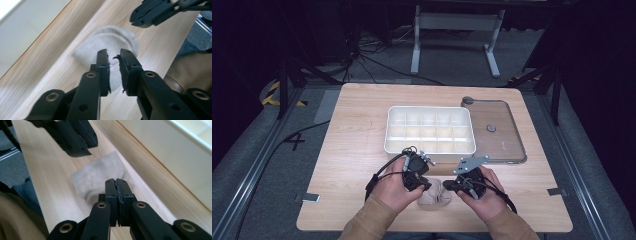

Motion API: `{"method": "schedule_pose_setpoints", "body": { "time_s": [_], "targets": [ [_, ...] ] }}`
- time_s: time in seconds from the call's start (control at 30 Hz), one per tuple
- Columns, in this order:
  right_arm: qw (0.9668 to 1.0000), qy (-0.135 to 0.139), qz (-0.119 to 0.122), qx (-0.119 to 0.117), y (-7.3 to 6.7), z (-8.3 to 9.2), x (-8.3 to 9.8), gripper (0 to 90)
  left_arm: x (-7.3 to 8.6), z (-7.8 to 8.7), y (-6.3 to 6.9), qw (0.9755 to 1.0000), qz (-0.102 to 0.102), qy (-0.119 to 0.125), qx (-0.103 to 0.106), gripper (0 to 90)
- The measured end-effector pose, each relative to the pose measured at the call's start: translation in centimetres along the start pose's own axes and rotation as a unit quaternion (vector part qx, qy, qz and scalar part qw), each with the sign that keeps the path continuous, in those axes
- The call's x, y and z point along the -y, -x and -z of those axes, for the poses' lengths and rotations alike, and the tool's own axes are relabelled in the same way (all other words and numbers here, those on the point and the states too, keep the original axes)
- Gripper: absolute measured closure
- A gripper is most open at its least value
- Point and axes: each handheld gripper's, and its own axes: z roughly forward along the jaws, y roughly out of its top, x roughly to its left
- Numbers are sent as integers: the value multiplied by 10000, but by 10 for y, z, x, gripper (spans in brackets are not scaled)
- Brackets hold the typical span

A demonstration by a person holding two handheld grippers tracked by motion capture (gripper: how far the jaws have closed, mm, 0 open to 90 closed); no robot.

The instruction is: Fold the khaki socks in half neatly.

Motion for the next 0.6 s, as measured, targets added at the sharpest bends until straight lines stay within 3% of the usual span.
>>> {"method": "schedule_pose_setpoints", "body": {
  "time_s": [0.1,0.23,0.6],
  "targets": [
    [9998,56,164,-87,-6,-7,-9,892,7,1,-3,9999,74,-57,-134,843],
    [9993,-78,320,-183,-13,-20,-15,894,13,2,-5,9997,145,-128,-164,887],
    [9992,-263,260,-135,-8,-27,-8,894,9,-3,-3,9997,70,-194,-100,896]
  ]
}}
